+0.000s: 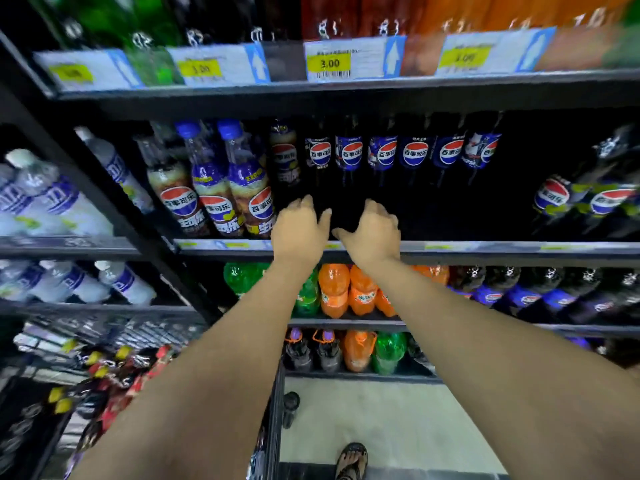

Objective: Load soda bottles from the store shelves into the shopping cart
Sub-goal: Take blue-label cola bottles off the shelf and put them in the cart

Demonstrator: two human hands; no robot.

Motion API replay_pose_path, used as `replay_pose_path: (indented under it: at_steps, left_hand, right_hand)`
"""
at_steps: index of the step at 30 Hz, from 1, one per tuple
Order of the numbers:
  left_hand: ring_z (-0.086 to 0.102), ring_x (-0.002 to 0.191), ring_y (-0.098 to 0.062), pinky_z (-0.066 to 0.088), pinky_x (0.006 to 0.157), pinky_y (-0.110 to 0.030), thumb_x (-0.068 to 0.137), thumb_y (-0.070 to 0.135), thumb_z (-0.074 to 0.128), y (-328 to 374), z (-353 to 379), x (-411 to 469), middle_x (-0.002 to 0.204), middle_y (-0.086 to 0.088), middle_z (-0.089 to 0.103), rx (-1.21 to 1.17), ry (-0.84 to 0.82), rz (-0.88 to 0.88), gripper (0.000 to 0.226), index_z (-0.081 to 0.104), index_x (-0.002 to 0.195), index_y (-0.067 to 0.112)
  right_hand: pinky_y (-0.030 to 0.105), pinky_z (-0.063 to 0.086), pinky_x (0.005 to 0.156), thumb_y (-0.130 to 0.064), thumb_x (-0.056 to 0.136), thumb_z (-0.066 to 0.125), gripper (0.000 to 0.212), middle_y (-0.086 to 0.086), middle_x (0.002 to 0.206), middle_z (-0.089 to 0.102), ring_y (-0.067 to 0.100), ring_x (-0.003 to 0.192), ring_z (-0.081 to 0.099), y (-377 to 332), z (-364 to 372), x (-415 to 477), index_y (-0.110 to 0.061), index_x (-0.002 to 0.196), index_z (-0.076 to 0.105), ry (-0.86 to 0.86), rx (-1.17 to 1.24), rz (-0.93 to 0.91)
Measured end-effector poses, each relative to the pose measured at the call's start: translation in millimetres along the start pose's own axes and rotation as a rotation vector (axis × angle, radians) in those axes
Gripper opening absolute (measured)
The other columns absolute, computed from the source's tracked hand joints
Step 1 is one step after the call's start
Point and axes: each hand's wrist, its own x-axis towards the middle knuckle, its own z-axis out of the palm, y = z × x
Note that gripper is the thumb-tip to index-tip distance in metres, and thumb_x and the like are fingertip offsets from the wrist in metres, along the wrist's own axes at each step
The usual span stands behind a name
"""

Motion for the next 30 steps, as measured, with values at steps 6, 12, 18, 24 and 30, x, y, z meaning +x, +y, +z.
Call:
replay_pose_path:
  at_steps: [6, 12, 18, 24, 30]
  left_hand:
    - [0.037, 0.132, -0.034, 0.035, 0.103, -0.043, 0.097, 0.046, 0.044, -40.5, -33.1, -117.7, 0.142, -0.017, 0.043, 0.256, -0.112, 0.064, 0.058, 0.037, 0.143, 0.011]
    - [0.033, 0.136, -0.035, 0.032, 0.111, -0.046, 0.087, 0.056, 0.056, -117.0, -65.9, -207.8, 0.149, -0.017, 0.035, 0.393, -0.248, -0.065, 0.074, 0.034, 0.146, 0.017]
    - [0.026, 0.141, -0.033, 0.025, 0.115, -0.045, 0.087, 0.058, 0.055, -186.9, -82.5, -296.8, 0.153, -0.013, 0.031, 0.408, -0.370, -0.338, 0.079, 0.027, 0.148, 0.018]
    - [0.036, 0.133, -0.033, 0.033, 0.110, -0.044, 0.084, 0.064, 0.053, -243.2, -64.6, -348.5, 0.144, -0.011, 0.042, 0.389, -0.489, -0.518, 0.083, 0.028, 0.147, 0.016]
    - [0.026, 0.141, -0.036, 0.029, 0.113, -0.046, 0.085, 0.067, 0.049, -292.3, -35.6, -363.0, 0.155, -0.015, 0.027, 0.324, -0.669, -0.598, 0.091, 0.016, 0.153, 0.016]
  right_hand:
    - [0.049, 0.035, 0.100, -0.057, 0.075, 0.068, 0.085, 0.014, 0.140, 0.039, 0.035, 0.129, 0.034, -0.6, -11.6, -111.6, -0.011, 0.136, 0.033, -0.163, -0.221, -0.062]
    - [0.048, 0.039, 0.096, -0.062, 0.069, 0.072, 0.094, 0.014, 0.136, 0.045, 0.036, 0.127, 0.038, -2.3, 12.0, -200.4, -0.013, 0.138, 0.032, -0.368, -0.203, -0.026]
    - [0.040, 0.044, 0.093, -0.057, 0.068, 0.074, 0.079, 0.012, 0.126, 0.054, 0.033, 0.119, 0.047, -3.7, 59.4, -281.5, -0.012, 0.126, 0.044, -0.525, -0.096, -0.057]
    - [0.036, 0.041, 0.095, -0.054, 0.080, 0.064, 0.072, 0.009, 0.127, 0.052, 0.028, 0.121, 0.044, -7.3, 120.8, -338.6, -0.011, 0.133, 0.041, -0.647, -0.152, -0.186]
    - [0.035, 0.040, 0.102, -0.050, 0.080, 0.066, 0.075, 0.012, 0.131, 0.051, 0.029, 0.123, 0.044, -30.5, 182.5, -354.8, -0.008, 0.137, 0.039, -0.723, -0.185, -0.191]
